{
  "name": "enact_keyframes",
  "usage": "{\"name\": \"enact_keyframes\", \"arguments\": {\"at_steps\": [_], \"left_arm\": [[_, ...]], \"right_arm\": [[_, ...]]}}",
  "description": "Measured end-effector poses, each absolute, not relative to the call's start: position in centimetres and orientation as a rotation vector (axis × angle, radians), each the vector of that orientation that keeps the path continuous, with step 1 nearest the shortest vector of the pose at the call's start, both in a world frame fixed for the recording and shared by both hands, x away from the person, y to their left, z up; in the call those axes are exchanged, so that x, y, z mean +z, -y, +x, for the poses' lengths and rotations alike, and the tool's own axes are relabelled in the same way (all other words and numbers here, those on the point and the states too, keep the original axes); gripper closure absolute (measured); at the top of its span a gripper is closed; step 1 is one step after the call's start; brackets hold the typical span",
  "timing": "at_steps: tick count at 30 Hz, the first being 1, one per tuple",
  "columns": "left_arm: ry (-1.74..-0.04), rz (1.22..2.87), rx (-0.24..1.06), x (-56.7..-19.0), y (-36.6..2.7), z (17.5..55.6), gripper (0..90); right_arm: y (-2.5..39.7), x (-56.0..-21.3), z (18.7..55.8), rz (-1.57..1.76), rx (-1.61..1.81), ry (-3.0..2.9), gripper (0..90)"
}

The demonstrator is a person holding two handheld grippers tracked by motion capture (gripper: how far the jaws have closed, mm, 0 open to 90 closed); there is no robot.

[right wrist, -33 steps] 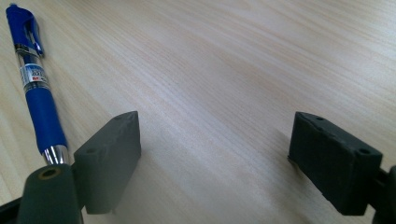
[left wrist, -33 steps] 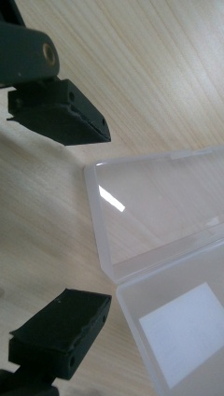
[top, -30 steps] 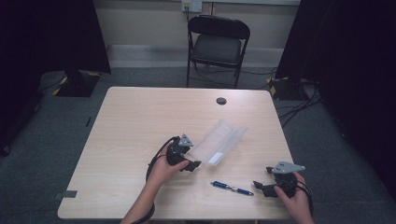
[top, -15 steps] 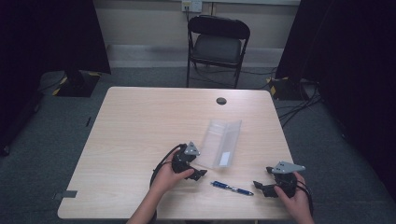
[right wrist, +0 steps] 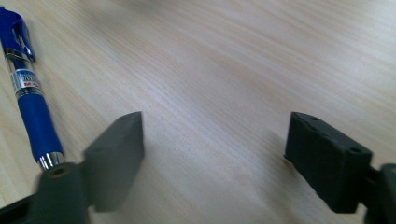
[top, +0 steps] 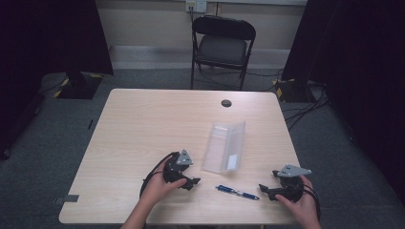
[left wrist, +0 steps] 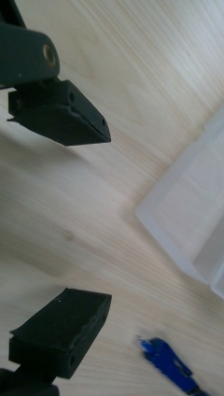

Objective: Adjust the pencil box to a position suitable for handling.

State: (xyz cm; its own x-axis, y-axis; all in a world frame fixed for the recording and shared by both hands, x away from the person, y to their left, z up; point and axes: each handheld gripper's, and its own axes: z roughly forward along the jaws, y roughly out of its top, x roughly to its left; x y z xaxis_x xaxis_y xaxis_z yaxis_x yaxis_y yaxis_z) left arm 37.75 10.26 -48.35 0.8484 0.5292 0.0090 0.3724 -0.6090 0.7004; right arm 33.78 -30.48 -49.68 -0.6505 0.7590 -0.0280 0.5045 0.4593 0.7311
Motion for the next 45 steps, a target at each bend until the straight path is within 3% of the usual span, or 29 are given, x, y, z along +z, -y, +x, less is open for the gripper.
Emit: {"name": "enact_keyframes", "arguments": {"at_steps": [8,15,21,30,45], "left_arm": [[-0.69,2.273,0.315,-48.8,-12.8,36.3,18.3],[-0.682,2.274,0.33,-49.5,-13.1,35.8,17.1],[-0.712,2.238,0.309,-49.9,-13.5,35.7,15.8],[-0.708,2.22,0.305,-50.1,-13.7,35.7,15.1],[-0.708,2.22,0.309,-50.1,-13.7,35.7,15.0]], "right_arm": [[26.7,-45.6,33.7,1.077,1.183,-2.333,22.0],[22.4,-45.4,34.2,1.024,1.13,-2.367,22.2],[22.2,-45.7,35.4,1.187,1.196,-2.306,24.6],[22.6,-45.7,36.0,1.193,1.166,-2.295,31.5],[24.9,-44.9,36.3,1.267,1.084,-2.201,35.6]]}}
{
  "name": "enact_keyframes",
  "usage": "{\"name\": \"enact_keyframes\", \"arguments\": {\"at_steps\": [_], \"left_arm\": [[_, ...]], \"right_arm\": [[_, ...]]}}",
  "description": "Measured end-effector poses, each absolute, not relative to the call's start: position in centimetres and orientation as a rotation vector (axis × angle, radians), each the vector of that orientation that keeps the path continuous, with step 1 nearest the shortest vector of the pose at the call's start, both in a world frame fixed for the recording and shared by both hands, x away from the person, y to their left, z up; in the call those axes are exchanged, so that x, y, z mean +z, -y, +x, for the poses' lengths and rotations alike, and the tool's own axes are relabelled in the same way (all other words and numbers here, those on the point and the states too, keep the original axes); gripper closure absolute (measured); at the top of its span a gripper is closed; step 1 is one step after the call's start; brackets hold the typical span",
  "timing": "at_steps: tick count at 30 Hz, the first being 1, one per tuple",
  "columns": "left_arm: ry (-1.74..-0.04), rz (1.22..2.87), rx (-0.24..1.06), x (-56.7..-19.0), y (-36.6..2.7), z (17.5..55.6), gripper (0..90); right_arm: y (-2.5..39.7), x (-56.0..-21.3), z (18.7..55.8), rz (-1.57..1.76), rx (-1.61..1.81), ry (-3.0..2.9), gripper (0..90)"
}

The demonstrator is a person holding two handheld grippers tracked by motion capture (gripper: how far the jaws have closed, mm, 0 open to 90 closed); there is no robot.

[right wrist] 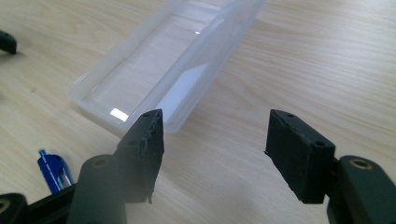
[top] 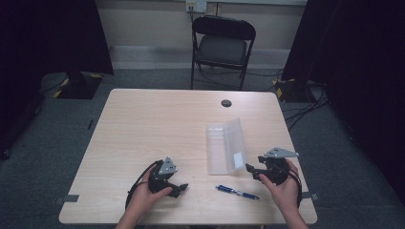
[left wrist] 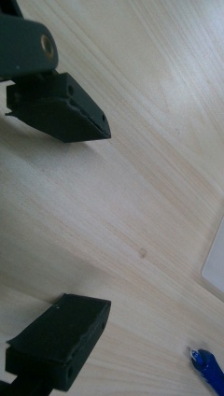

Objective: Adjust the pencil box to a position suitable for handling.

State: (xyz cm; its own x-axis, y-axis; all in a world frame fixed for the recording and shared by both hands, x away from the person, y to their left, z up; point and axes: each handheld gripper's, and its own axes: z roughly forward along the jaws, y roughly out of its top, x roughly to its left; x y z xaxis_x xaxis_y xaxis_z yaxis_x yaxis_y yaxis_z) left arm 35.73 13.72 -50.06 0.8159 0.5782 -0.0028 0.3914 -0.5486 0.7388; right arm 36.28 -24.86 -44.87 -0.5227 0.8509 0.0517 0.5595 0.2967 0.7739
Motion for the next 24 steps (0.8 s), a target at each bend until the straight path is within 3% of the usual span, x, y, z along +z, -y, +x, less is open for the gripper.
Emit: {"name": "enact_keyframes", "arguments": {"at_steps": [14,24], "left_arm": [[-0.71,2.219,0.31,-50.1,-13.7,35.7,15.0],[-0.709,2.219,0.309,-50.1,-13.7,35.7,15.0]], "right_arm": [[23.6,-45.9,36.4,1.232,1.094,-2.261,34.5],[26.3,-46.0,38.0,1.337,0.989,-2.169,34.2]]}}
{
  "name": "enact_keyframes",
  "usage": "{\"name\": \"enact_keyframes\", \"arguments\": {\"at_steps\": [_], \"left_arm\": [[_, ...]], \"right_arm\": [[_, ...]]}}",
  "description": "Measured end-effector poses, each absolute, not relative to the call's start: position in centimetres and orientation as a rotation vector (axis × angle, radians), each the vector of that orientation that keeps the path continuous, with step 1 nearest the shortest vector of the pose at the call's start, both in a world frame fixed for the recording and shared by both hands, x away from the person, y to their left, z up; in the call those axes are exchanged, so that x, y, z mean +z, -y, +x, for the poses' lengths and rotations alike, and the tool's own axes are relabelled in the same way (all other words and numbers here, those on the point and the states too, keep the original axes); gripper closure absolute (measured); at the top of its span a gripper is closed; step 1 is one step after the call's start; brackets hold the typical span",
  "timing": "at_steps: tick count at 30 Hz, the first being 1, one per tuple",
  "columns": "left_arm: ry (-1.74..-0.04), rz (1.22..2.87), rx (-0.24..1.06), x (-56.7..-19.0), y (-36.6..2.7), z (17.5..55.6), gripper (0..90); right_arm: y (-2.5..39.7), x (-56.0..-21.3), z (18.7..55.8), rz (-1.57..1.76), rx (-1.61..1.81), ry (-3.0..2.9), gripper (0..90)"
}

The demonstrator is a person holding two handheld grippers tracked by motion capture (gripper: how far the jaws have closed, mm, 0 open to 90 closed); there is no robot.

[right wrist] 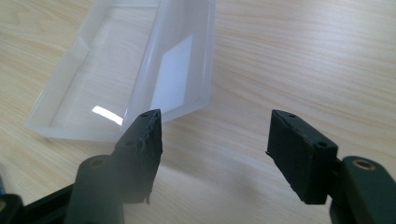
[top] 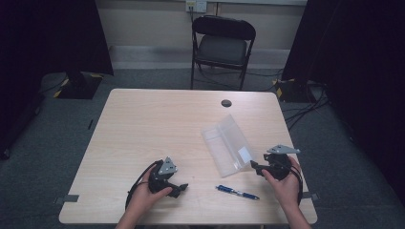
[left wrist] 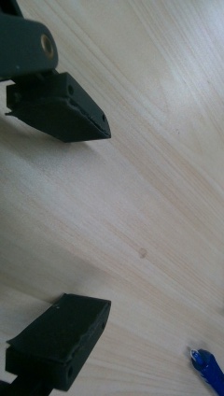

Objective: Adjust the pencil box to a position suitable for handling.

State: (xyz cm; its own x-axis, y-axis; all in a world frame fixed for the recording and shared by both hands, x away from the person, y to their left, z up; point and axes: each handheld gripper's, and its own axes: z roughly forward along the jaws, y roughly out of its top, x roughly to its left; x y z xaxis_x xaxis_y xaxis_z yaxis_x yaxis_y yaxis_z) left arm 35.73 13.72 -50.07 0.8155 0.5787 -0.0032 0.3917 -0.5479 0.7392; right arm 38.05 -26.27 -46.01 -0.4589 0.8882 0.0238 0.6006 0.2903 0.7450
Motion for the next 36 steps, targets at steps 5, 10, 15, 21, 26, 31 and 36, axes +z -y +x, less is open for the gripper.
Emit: {"name": "enact_keyframes", "arguments": {"at_steps": [5,10,15,21,26,31,36], "left_arm": [[-0.71,2.219,0.308,-50.1,-13.7,35.7,15.0],[-0.711,2.221,0.315,-50.1,-13.7,35.7,14.9],[-0.719,2.221,0.316,-50.0,-13.7,35.6,14.9],[-0.714,2.218,0.316,-50.1,-13.7,35.7,14.9],[-0.717,2.219,0.313,-50.1,-13.7,35.7,14.9],[-0.719,2.231,0.314,-50.0,-13.7,35.7,14.9],[-0.715,2.23,0.312,-50.0,-13.8,35.7,14.9]], "right_arm": [[25.5,-46.4,37.4,1.334,1.081,-2.218,33.2],[24.3,-47.1,37.2,1.325,1.091,-2.241,30.6],[23.5,-47.9,37.4,1.368,1.063,-2.23,28.2],[23.4,-47.9,38.4,1.36,1.074,-2.209,27.9],[23.4,-47.8,39.1,1.357,1.021,-2.211,31.4],[24.4,-47.7,40.1,1.36,0.983,-2.197,30.2],[25.3,-47.6,40.8,1.366,0.962,-2.178,29.6]]}}
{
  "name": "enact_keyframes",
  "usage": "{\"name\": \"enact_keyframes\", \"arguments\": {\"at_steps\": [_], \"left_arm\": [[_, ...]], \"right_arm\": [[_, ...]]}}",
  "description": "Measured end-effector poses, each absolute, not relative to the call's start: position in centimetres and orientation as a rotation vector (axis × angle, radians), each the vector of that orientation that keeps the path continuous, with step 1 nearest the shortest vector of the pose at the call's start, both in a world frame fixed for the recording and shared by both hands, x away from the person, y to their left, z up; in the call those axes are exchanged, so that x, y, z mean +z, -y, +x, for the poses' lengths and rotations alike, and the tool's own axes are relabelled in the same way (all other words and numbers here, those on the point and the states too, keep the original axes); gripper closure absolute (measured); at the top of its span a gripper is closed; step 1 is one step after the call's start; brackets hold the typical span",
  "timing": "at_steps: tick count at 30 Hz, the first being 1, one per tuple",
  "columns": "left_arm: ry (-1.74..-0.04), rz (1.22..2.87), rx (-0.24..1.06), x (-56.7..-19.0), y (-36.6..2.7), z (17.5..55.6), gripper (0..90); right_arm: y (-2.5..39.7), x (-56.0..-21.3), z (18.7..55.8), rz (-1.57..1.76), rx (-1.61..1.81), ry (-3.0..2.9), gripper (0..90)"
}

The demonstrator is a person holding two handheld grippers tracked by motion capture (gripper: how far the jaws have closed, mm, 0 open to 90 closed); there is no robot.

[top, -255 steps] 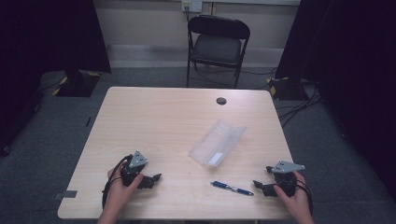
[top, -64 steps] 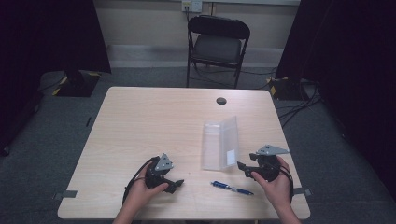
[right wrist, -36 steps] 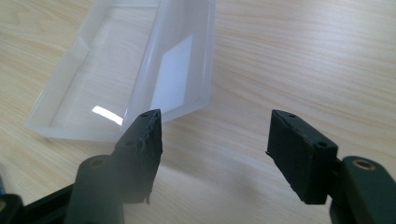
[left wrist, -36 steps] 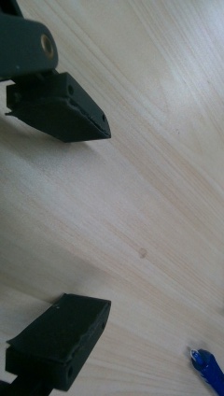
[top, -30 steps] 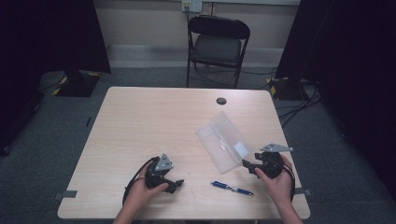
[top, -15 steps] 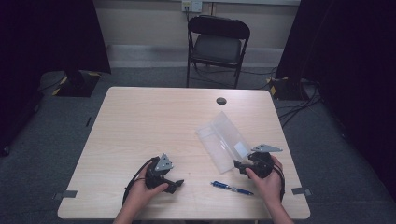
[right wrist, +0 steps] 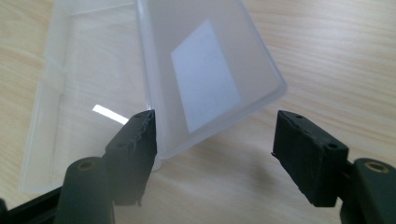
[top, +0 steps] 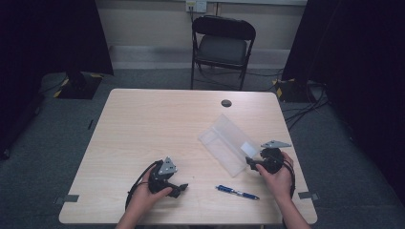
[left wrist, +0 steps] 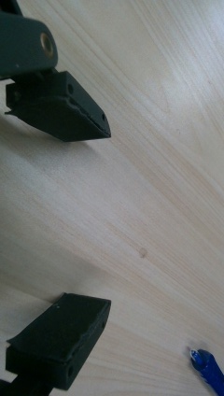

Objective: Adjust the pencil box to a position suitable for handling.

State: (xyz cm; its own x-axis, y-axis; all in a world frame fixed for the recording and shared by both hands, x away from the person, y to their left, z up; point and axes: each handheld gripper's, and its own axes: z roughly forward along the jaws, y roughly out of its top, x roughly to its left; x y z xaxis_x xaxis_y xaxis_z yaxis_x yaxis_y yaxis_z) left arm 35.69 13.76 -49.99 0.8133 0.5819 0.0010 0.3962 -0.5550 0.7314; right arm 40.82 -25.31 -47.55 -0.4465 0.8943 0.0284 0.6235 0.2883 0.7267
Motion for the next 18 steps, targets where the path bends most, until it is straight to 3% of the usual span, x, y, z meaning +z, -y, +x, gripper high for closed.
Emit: {"name": "enact_keyframes", "arguments": {"at_steps": [18], "left_arm": [[-0.715,2.218,0.314,-50.1,-13.7,35.7,14.8]], "right_arm": [[23.6,-48.5,39.1,1.376,0.983,-2.221,31.2]]}}
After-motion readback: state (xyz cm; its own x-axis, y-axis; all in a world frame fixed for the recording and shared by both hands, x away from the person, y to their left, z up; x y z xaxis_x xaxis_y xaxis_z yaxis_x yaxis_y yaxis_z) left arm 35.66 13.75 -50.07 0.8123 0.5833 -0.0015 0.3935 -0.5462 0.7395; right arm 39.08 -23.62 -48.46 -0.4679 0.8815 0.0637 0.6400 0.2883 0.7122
